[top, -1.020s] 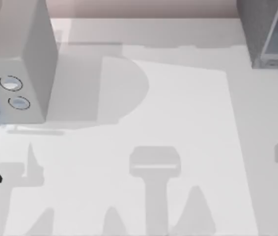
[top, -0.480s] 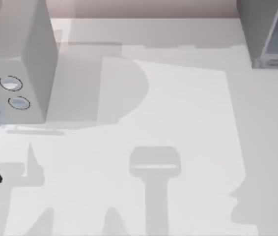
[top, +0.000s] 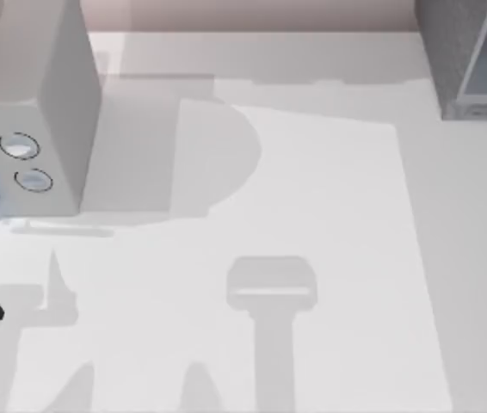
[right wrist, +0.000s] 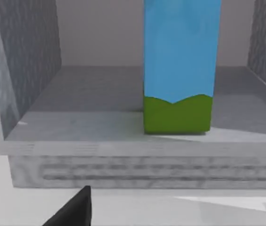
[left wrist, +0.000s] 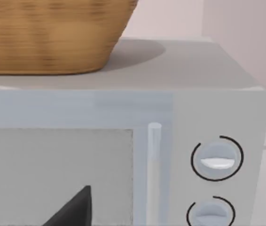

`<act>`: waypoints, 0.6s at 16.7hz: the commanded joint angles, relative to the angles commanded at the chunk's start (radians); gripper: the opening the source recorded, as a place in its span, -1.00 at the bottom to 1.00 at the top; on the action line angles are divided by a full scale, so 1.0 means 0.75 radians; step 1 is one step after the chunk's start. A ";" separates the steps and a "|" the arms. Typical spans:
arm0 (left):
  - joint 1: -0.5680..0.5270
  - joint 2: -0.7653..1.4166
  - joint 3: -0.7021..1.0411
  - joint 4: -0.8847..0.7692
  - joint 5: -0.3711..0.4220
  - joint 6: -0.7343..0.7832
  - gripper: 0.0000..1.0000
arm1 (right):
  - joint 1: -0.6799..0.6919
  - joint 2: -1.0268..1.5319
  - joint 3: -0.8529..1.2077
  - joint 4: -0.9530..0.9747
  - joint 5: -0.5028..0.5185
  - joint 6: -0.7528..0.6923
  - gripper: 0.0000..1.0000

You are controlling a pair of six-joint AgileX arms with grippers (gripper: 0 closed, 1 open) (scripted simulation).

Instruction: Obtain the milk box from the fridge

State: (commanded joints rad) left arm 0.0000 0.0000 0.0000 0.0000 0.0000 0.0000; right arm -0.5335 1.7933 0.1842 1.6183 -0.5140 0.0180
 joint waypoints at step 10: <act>0.000 0.000 0.000 0.000 0.000 0.000 1.00 | 0.075 0.130 0.220 -0.112 0.069 -0.002 1.00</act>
State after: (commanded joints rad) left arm 0.0000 0.0000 0.0000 0.0000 0.0000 0.0000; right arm -0.4772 1.8909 0.3490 1.5341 -0.4624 0.0168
